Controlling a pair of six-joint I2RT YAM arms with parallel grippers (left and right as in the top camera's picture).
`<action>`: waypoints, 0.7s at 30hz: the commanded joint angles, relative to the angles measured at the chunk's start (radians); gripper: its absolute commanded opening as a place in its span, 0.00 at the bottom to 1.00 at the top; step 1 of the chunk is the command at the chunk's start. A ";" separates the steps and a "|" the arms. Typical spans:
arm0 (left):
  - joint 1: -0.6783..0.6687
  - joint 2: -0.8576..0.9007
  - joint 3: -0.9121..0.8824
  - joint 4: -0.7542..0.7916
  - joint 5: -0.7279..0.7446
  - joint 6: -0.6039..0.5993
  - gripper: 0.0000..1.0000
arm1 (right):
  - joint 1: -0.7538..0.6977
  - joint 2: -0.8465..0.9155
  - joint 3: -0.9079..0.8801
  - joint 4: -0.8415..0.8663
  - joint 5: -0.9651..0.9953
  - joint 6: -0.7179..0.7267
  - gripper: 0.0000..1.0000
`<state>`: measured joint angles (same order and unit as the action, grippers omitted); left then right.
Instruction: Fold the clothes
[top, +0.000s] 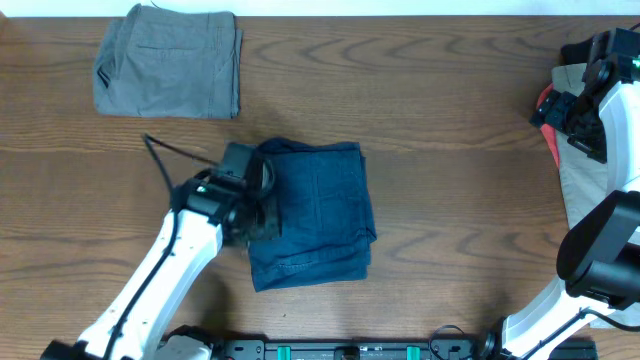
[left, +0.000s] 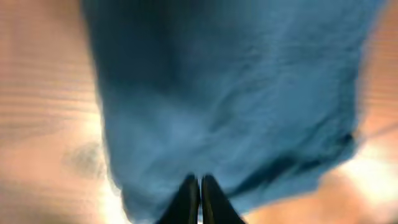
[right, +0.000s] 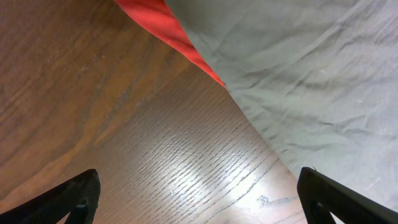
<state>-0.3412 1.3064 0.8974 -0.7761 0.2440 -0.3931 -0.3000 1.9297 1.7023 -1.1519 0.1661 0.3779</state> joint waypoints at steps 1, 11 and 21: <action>0.003 0.006 0.019 0.111 -0.028 -0.002 0.06 | 0.000 0.000 0.015 0.000 0.010 -0.012 0.99; 0.003 0.222 0.018 0.491 -0.027 -0.032 0.06 | 0.000 0.000 0.015 0.000 0.010 -0.012 0.99; 0.003 0.451 0.018 0.768 -0.028 -0.031 0.06 | 0.000 0.000 0.015 0.000 0.010 -0.012 0.99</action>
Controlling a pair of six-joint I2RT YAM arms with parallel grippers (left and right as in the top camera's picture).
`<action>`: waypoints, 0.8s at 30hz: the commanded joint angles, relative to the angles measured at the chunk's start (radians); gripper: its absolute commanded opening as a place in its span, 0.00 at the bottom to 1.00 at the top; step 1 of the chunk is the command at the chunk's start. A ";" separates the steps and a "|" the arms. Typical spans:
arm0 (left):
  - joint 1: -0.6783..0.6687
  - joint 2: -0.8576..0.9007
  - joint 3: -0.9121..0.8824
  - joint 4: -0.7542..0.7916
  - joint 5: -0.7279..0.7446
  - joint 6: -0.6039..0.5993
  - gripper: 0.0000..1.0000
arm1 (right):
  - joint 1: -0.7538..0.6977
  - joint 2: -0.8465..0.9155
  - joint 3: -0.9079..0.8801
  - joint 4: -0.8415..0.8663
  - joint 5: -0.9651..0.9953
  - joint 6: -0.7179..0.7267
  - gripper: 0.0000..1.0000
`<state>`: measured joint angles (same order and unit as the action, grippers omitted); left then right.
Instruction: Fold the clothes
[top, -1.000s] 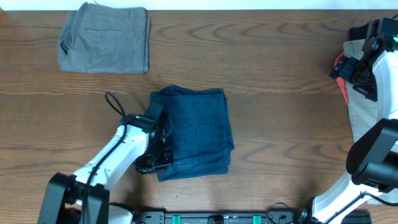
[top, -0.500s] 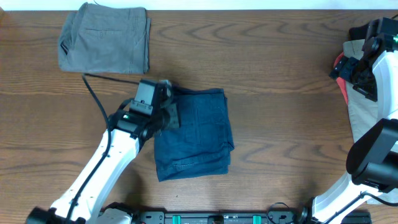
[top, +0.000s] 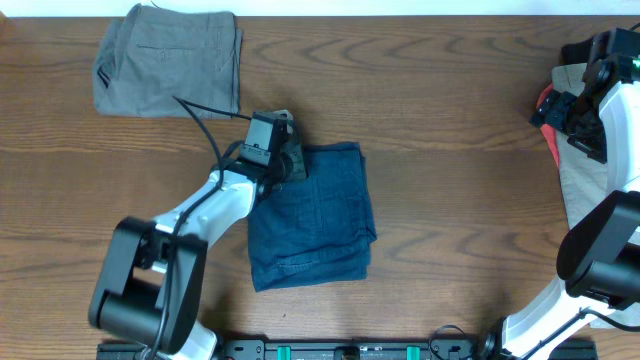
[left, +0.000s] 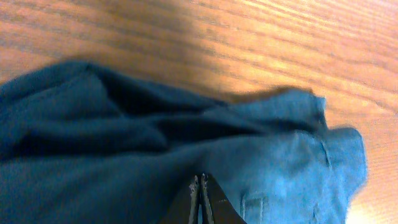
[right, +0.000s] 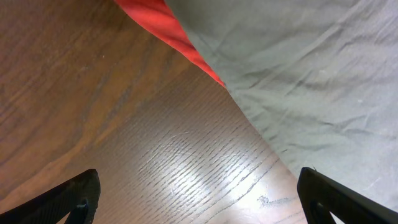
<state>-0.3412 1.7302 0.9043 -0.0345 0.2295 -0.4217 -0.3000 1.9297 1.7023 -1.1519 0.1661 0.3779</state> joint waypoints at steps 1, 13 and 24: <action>0.003 0.034 0.011 0.036 -0.013 -0.003 0.06 | 0.000 0.000 0.015 0.000 0.010 -0.012 0.99; -0.003 -0.033 0.019 0.040 0.048 0.002 0.06 | 0.000 0.000 0.015 0.000 0.010 -0.012 0.99; -0.078 -0.196 0.020 0.037 0.047 0.000 0.06 | 0.000 0.000 0.015 0.000 0.010 -0.012 0.99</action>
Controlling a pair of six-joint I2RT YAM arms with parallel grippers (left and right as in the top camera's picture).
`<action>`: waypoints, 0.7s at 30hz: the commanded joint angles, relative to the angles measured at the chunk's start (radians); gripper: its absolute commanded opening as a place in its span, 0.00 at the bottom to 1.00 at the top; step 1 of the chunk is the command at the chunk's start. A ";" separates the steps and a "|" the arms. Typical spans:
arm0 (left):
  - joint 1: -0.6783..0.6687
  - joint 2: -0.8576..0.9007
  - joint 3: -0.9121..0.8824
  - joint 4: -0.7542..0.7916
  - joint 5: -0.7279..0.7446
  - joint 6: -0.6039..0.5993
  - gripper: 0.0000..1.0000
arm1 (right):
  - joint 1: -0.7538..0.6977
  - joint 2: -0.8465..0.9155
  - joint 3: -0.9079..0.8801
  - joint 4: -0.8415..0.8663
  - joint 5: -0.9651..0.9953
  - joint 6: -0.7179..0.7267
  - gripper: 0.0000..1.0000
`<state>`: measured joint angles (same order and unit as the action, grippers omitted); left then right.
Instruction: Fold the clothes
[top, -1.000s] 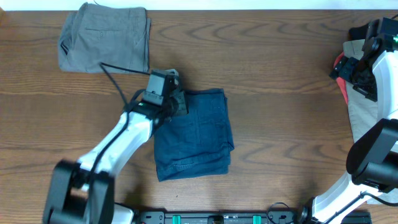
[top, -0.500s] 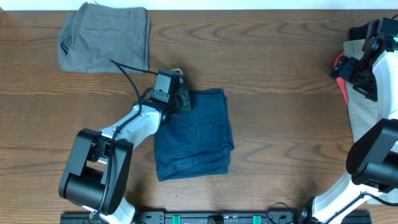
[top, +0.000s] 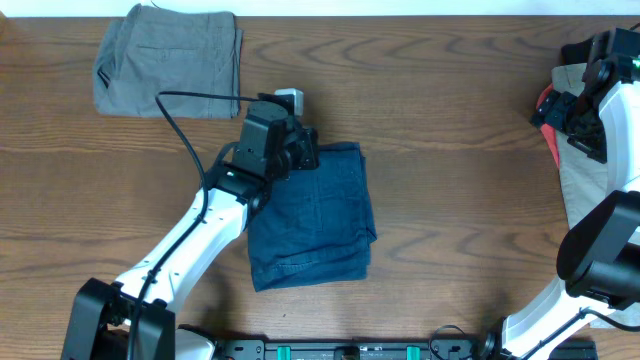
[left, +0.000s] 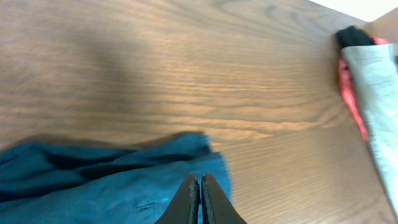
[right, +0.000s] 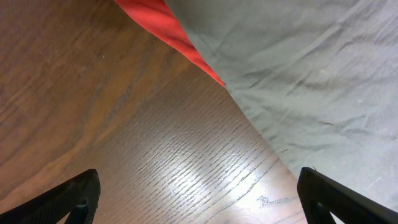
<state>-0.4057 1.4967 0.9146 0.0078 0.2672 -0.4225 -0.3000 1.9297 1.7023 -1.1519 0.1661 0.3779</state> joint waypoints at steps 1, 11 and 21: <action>-0.018 0.050 0.010 -0.005 0.009 -0.002 0.06 | 0.000 0.000 0.015 0.000 0.010 -0.012 0.99; -0.058 0.299 0.010 0.129 0.070 -0.100 0.06 | 0.000 0.000 0.015 0.000 0.010 -0.012 0.99; -0.058 0.434 0.010 0.225 0.073 -0.114 0.06 | 0.000 0.000 0.015 0.000 0.010 -0.012 0.99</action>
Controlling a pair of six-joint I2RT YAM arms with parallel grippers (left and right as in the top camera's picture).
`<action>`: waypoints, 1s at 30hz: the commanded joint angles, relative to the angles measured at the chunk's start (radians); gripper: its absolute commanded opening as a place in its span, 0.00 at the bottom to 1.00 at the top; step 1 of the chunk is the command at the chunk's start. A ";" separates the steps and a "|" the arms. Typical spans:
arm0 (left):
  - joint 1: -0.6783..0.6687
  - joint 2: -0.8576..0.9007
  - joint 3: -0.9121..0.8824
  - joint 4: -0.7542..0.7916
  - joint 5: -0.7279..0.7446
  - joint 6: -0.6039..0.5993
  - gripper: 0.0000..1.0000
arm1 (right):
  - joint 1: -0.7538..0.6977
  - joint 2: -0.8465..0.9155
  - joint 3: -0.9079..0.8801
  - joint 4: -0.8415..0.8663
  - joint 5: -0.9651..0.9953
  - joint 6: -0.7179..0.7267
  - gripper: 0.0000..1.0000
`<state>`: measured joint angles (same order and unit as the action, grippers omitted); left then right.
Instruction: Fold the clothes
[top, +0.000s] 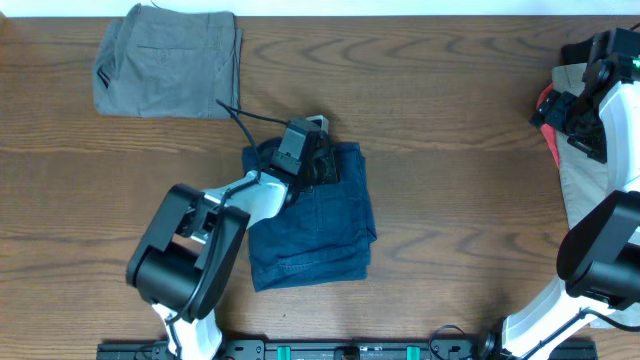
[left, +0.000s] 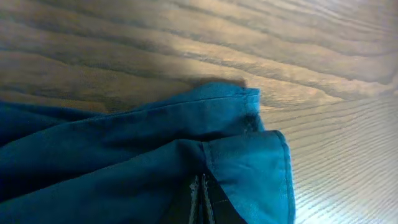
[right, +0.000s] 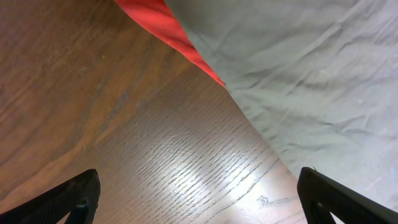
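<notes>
A folded blue garment (top: 312, 220) lies mid-table. My left gripper (top: 325, 168) sits on its far edge, near the far right corner. In the left wrist view the left gripper (left: 201, 186) is shut, its thin tips pressed together in a crease of the blue garment (left: 112, 155), beside a folded-over hem. My right gripper (right: 199, 193) hangs open over bare wood at the table's right edge, with nothing between its fingers (right: 74, 196). In the overhead view the right gripper (top: 572, 118) is beside a grey cloth (top: 580, 190).
A folded grey pair of shorts (top: 170, 62) lies at the far left. At the right edge a red cloth (right: 163, 31) lies under the unfolded grey cloth (right: 298, 74). Brown wooden table (top: 450, 200) surrounds the garments.
My left gripper, still shut, has moved a little right and down from above the blue garment's far edge onto the cloth near its far right corner. The right arm has not moved.
My left gripper was shut at the blue garment's left edge. Then it was at the far left corner, then raised over the far edge, and now it rests on that edge further right. The garment stayed folded. The right gripper stayed open throughout.
</notes>
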<state>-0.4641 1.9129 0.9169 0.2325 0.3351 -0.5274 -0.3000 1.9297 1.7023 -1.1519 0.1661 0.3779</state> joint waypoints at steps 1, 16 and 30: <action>0.003 0.014 0.008 0.007 0.005 -0.009 0.06 | 0.000 0.000 0.015 0.000 0.010 -0.012 0.99; 0.009 -0.367 0.021 -0.110 0.005 0.019 0.08 | 0.000 0.000 0.015 0.000 0.010 -0.012 0.99; 0.278 -0.655 0.021 -0.819 0.005 0.118 0.93 | 0.000 0.000 0.015 0.000 0.010 -0.012 0.99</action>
<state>-0.2581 1.2827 0.9295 -0.5327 0.3374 -0.4637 -0.3000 1.9297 1.7023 -1.1519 0.1661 0.3779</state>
